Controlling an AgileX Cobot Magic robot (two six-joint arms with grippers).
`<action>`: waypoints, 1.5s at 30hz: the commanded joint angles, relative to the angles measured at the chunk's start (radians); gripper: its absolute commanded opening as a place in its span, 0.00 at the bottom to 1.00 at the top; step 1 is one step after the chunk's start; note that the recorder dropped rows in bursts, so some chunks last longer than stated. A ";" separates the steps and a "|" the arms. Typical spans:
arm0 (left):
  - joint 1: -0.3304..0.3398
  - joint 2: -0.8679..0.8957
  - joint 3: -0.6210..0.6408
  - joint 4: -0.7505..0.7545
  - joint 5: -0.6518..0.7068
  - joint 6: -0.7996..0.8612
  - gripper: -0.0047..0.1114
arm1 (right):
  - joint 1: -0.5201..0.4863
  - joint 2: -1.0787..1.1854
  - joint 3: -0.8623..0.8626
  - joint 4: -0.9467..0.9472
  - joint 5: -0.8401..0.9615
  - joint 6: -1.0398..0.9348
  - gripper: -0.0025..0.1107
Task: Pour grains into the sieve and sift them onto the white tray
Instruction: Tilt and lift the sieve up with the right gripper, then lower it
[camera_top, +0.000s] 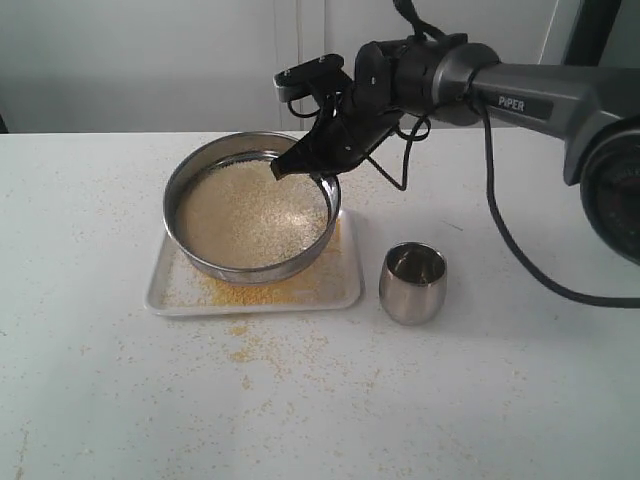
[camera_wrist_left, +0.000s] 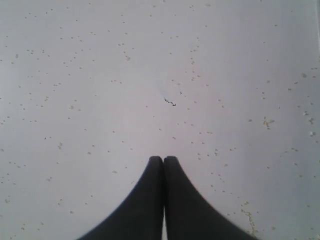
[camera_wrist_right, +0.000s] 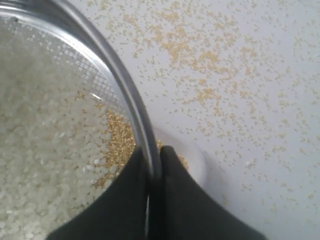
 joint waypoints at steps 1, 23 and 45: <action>0.003 -0.007 0.008 0.000 0.007 -0.005 0.04 | 0.000 -0.074 0.059 0.022 -0.138 0.014 0.02; 0.003 -0.007 0.008 0.000 0.007 -0.005 0.04 | 0.037 -0.305 0.474 0.027 -0.693 -0.031 0.02; 0.003 -0.007 0.008 0.000 0.007 -0.003 0.04 | -0.117 -0.059 -0.095 0.063 0.277 0.239 0.02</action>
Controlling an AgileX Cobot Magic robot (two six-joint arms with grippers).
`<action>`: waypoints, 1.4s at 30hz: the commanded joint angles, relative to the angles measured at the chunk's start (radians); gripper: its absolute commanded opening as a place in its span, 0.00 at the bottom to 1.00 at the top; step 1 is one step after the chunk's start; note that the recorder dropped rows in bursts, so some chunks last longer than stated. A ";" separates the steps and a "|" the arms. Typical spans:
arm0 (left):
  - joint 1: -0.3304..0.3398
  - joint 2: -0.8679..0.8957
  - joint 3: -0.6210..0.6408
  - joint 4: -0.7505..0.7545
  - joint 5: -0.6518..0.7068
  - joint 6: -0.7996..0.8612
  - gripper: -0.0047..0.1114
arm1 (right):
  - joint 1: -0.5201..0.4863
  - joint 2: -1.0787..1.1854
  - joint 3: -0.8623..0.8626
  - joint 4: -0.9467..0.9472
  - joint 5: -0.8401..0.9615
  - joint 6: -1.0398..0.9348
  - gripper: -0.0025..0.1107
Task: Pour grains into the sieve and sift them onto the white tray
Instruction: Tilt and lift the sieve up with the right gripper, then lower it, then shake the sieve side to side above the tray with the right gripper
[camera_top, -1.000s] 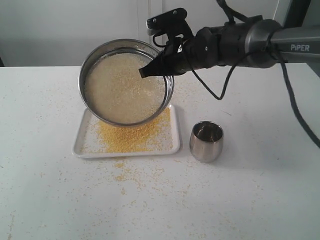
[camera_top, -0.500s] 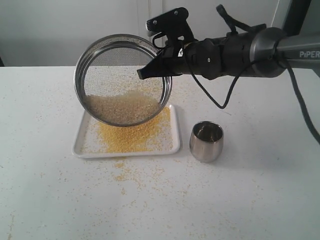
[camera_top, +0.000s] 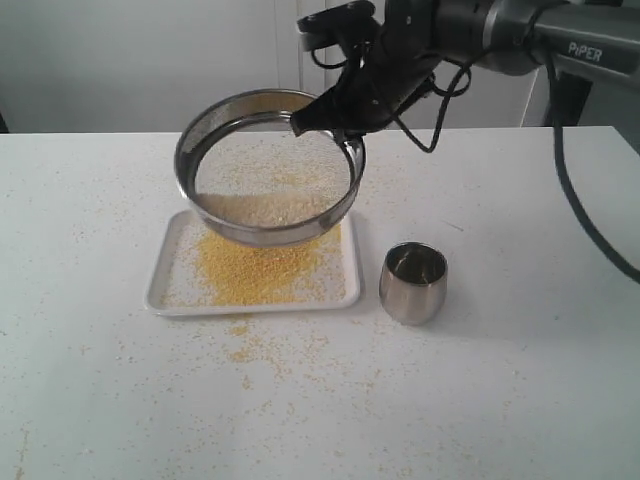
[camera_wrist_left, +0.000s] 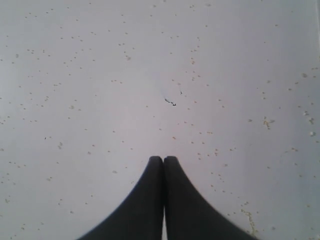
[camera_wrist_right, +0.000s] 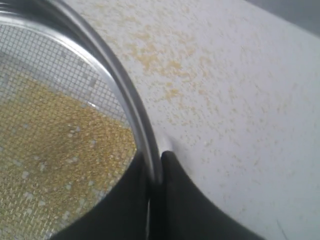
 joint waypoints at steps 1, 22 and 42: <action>0.003 -0.007 0.008 0.000 0.007 -0.003 0.04 | -0.091 0.098 -0.126 0.207 0.213 0.065 0.02; 0.003 -0.007 0.008 0.000 0.007 -0.005 0.04 | 0.015 0.139 -0.140 0.330 0.185 -0.326 0.02; 0.003 -0.007 0.008 0.000 0.007 -0.005 0.04 | -0.016 0.150 -0.140 0.193 0.149 -0.200 0.02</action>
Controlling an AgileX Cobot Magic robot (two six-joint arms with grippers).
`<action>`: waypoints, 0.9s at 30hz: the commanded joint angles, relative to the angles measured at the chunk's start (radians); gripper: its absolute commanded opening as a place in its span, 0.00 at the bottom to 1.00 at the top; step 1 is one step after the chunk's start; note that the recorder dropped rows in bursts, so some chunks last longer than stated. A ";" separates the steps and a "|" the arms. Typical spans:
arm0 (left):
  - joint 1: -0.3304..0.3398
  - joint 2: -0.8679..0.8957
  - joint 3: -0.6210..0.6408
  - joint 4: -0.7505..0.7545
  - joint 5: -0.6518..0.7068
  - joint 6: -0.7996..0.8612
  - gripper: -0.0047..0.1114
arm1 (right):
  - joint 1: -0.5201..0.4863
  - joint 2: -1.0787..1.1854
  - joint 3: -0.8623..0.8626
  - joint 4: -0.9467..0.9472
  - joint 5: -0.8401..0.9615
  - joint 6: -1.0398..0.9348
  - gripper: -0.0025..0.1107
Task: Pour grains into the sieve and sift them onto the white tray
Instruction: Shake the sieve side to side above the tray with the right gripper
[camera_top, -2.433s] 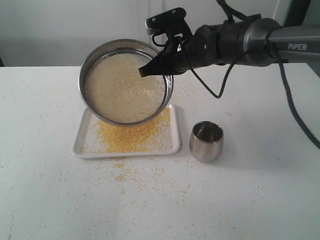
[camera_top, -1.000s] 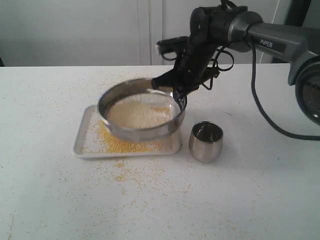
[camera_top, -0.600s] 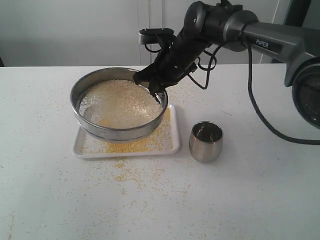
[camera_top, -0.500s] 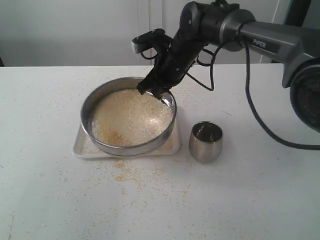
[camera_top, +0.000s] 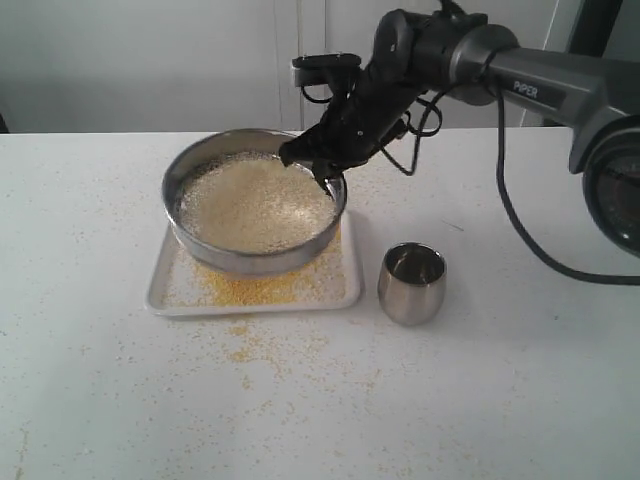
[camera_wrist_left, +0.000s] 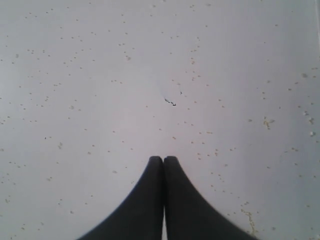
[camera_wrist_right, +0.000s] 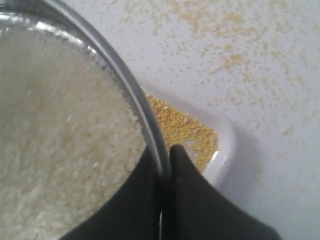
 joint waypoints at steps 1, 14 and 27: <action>0.003 -0.007 0.008 0.000 0.007 -0.005 0.04 | -0.025 -0.021 -0.005 -0.048 -0.014 0.239 0.02; 0.003 -0.007 0.008 0.000 0.007 -0.005 0.04 | 0.028 -0.030 -0.005 0.047 0.125 -0.324 0.02; 0.003 -0.007 0.008 0.000 0.007 -0.005 0.04 | 0.033 -0.113 0.021 -0.067 0.093 0.041 0.02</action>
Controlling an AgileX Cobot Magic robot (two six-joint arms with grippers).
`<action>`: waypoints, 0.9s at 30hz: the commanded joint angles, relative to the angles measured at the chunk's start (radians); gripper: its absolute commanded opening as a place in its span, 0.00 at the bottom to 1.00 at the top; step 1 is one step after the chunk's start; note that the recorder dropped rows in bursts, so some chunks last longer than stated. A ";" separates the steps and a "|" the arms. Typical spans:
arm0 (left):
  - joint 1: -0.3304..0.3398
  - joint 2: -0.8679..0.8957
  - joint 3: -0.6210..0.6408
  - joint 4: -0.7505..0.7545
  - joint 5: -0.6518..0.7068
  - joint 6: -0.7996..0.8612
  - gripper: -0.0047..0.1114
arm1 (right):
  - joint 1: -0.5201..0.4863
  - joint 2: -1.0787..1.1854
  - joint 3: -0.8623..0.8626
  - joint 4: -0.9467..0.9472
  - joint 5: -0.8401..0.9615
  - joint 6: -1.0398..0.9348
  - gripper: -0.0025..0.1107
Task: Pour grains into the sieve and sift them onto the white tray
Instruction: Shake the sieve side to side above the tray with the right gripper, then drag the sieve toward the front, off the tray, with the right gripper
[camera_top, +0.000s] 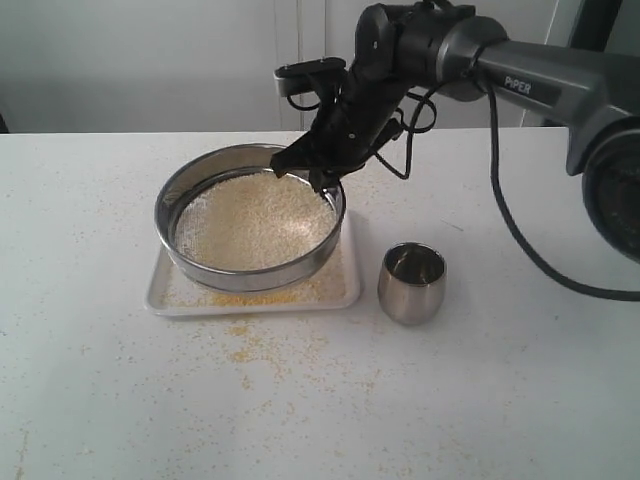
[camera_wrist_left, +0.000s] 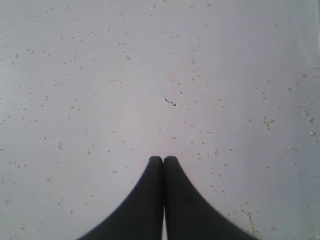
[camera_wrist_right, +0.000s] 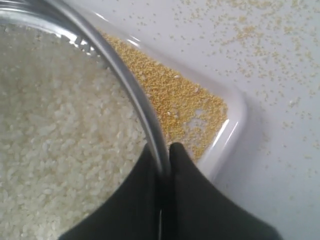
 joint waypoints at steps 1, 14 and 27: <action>0.003 -0.007 0.008 0.000 0.007 -0.005 0.04 | -0.001 -0.105 0.040 0.027 0.027 -0.017 0.02; 0.003 -0.007 0.008 0.000 0.007 -0.005 0.04 | 0.116 -0.407 0.436 0.029 -0.061 -0.098 0.02; 0.003 -0.007 0.008 0.000 0.007 -0.005 0.04 | 0.128 -0.535 0.771 -0.008 -0.229 -0.022 0.02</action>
